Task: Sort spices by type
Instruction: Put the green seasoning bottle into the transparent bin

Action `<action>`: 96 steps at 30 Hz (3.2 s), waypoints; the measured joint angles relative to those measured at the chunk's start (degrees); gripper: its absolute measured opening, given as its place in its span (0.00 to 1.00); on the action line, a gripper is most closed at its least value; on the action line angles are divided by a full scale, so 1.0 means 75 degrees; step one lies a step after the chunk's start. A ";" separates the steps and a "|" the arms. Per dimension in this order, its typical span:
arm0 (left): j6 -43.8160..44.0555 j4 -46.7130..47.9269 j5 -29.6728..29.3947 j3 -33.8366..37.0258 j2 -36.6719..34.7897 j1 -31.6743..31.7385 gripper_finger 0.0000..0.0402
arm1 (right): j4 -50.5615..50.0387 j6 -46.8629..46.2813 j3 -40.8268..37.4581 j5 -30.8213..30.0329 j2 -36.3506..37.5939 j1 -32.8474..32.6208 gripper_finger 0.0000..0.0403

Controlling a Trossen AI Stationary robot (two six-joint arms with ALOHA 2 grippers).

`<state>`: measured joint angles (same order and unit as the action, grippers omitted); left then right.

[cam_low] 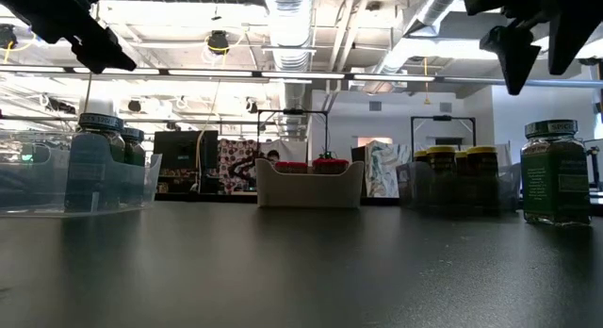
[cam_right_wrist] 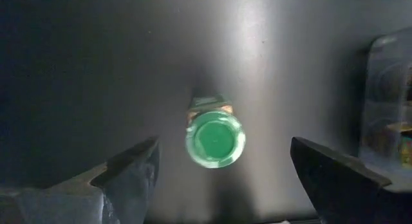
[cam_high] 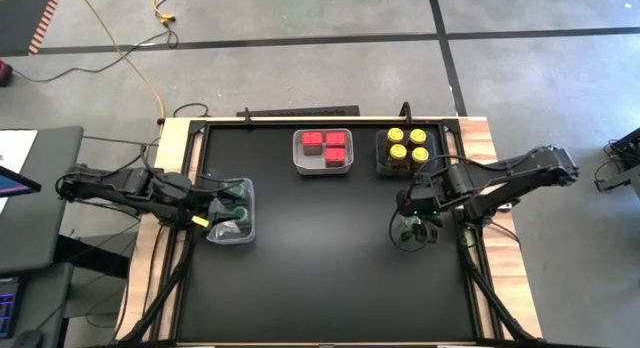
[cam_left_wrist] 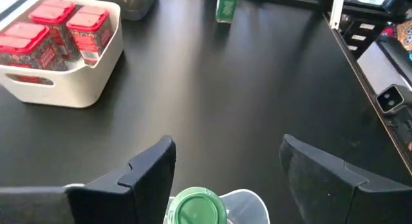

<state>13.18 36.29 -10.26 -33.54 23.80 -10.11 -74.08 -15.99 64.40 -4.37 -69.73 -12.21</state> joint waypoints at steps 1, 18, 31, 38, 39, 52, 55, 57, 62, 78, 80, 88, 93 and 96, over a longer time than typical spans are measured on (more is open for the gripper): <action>0.0069 0.0027 0.0000 0.0000 0.0023 0.0003 0.66 | 0.0008 0.0105 -0.0008 -0.0085 0.0000 0.0001 0.94; 0.0099 0.0113 -0.0458 0.0000 0.0027 0.0003 0.66 | 0.1385 0.0317 -0.1609 -0.0010 0.0055 -0.0096 0.94; 0.0075 0.0228 -0.0737 0.0003 0.0027 0.0003 0.66 | 0.2759 0.0587 -0.2621 0.0392 0.0055 -0.0096 0.82; 0.0075 0.0227 -0.0743 0.0003 0.0027 0.0003 0.66 | 0.2837 0.0823 -0.2725 0.0389 0.0055 -0.0096 0.57; 0.0075 0.0228 -0.0745 0.0003 0.0027 0.0003 0.66 | 0.2841 0.0827 -0.2725 0.0390 0.0058 -0.0096 0.54; 0.0329 0.0216 -0.0749 0.0003 0.0027 0.0003 0.66 | 0.3174 0.0534 -0.1421 0.0226 -0.0169 0.0254 0.54; 0.0313 0.0216 -0.0752 0.0003 0.0027 0.0003 0.66 | 0.3108 0.0726 -0.0452 0.0165 -0.0709 0.0562 0.54; 0.0308 0.0216 -0.0749 0.0006 0.0027 0.0001 0.66 | 0.3006 0.1058 0.0278 0.0159 -0.1269 0.0720 0.54; 0.0374 0.0252 -0.0748 0.0009 0.0027 0.0003 0.66 | 0.2547 0.1597 0.2499 0.0159 -0.3152 0.1029 0.54; 0.0419 0.0271 -0.0743 0.0009 0.0027 0.0003 0.66 | 0.0343 0.1600 0.9066 0.0642 -0.7924 0.1547 0.54; 0.0419 0.0272 -0.0740 0.0009 0.0027 0.0001 0.66 | 0.0244 0.1595 0.9436 0.0660 -0.8230 0.1547 0.54; 0.0367 0.0296 -0.0739 0.0009 0.0025 0.0003 0.66 | 0.0010 0.1276 0.9218 0.0972 -0.8622 0.1534 0.54; 0.0334 0.0374 -0.0739 0.0009 0.0027 0.0000 0.66 | -0.0015 0.1169 0.9221 0.0972 -0.8863 0.1527 0.54; 0.0334 0.0370 -0.0740 0.0009 0.0027 0.0003 0.66 | -0.0007 0.1129 0.9216 0.0972 -0.9109 0.1527 0.54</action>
<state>15.68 39.07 -15.81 -33.47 24.01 -10.09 -74.13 -7.52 133.52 2.92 -138.05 -0.75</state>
